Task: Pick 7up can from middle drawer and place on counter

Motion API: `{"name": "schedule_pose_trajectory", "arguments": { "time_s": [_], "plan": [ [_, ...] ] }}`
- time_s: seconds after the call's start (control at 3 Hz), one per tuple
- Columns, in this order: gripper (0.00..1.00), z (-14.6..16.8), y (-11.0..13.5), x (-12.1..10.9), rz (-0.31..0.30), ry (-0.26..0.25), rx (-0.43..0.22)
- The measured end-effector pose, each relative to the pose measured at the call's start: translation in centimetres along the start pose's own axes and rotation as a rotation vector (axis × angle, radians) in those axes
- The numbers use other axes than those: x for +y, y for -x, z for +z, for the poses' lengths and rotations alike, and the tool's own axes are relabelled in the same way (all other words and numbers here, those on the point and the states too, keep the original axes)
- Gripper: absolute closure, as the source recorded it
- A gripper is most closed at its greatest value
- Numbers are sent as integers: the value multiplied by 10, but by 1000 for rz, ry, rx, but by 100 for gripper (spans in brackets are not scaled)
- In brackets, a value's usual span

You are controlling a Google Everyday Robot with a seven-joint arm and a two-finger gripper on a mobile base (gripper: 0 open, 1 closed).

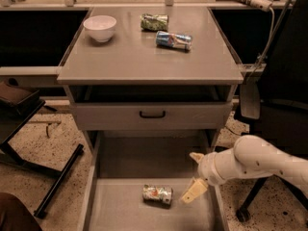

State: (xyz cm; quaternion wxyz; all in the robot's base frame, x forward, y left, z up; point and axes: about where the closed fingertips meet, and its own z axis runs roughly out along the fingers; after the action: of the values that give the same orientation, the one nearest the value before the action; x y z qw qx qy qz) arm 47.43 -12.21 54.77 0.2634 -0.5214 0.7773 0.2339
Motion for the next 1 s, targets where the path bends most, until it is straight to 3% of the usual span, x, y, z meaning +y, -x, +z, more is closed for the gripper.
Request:
{"name": "schedule_pose_trajectory", "arguments": {
  "time_s": [0.33, 0.67, 1.0],
  "plan": [
    [0, 22, -26, 2, 36, 19, -80],
    [0, 22, -25, 2, 35, 19, -79],
    [0, 49, -43, 14, 60, 6, -86]
  ]
}}
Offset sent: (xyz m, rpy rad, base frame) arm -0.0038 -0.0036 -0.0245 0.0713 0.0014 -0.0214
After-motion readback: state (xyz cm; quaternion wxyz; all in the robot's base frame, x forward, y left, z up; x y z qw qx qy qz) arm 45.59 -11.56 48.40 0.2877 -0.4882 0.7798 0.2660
